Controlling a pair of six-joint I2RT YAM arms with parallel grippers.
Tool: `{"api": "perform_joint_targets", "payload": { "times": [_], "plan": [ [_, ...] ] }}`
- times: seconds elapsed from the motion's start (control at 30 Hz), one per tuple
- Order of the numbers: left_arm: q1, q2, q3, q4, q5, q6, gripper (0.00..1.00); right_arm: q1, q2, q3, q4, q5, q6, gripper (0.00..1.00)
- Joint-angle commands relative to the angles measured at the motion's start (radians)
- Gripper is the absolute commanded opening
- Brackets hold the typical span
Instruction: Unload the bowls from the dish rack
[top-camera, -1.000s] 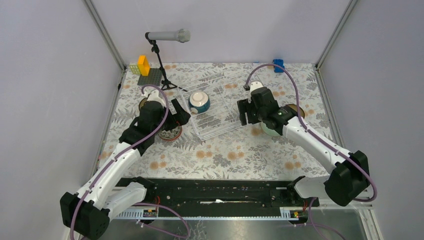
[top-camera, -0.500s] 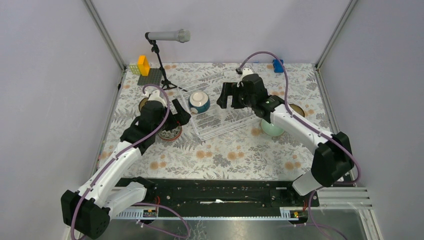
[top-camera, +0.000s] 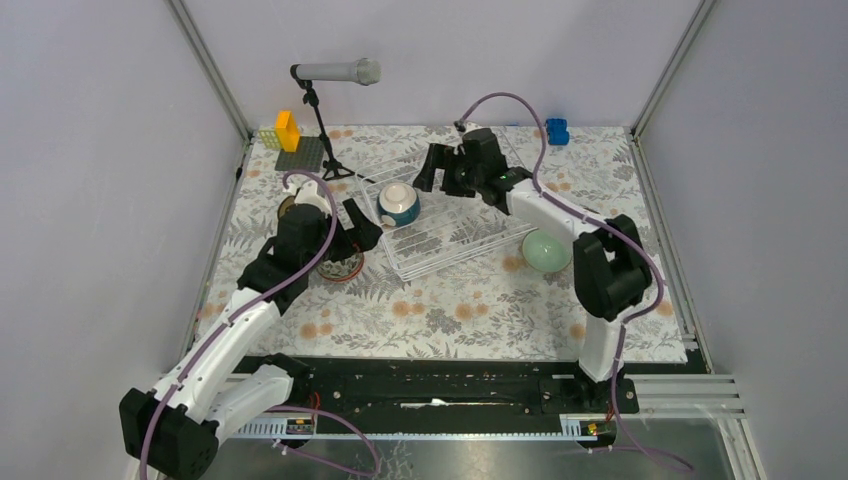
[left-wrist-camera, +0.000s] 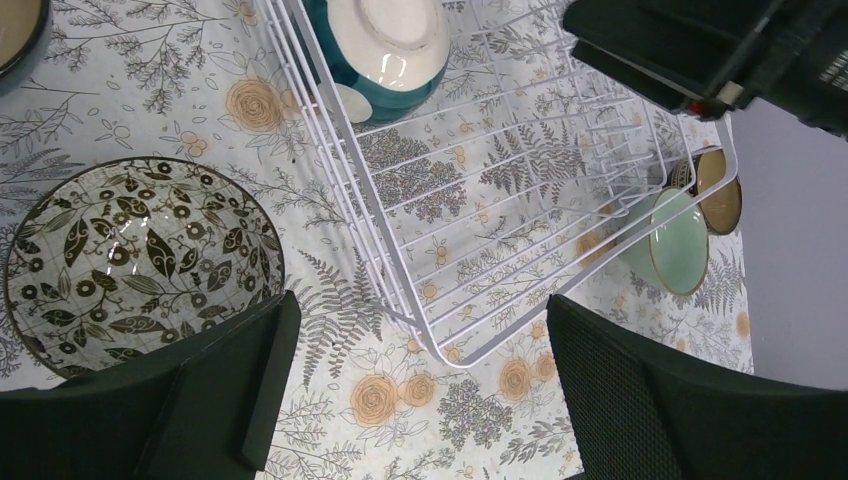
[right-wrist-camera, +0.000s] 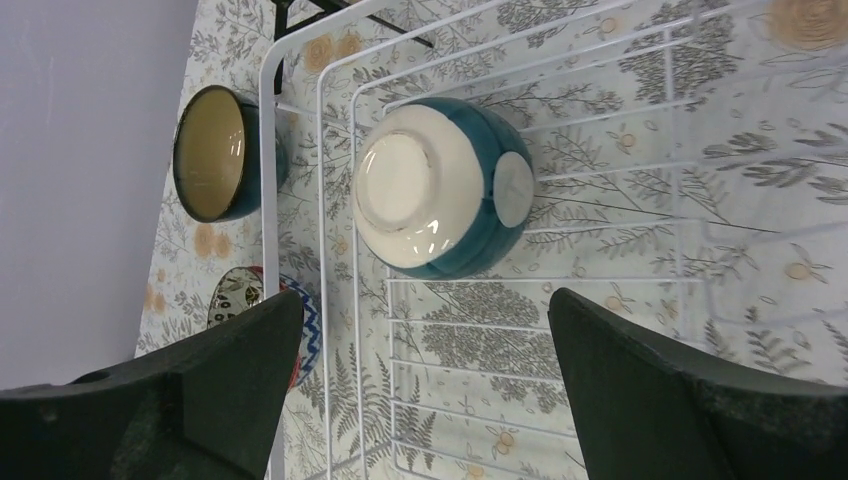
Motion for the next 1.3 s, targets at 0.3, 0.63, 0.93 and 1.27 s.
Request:
{"api": "perform_joint_targets", "payload": {
  "times": [0.3,0.63,0.93,1.27],
  "plan": [
    [0.001,-0.016,-0.069,0.082,0.002,0.020,0.99,0.063,0.277,0.289,-0.073,0.033,0.105,1.00],
    [0.001,-0.060,-0.149,0.136,-0.022,-0.086,0.99,0.064,0.357,0.311,-0.064,0.073,0.153,1.00],
    [0.001,-0.073,-0.251,0.252,0.093,-0.149,0.99,0.065,0.425,0.303,0.002,0.006,0.225,1.00],
    [0.001,-0.103,-0.239,0.213,0.070,-0.103,0.99,0.062,0.443,0.272,0.115,-0.054,0.291,1.00]
  ]
}}
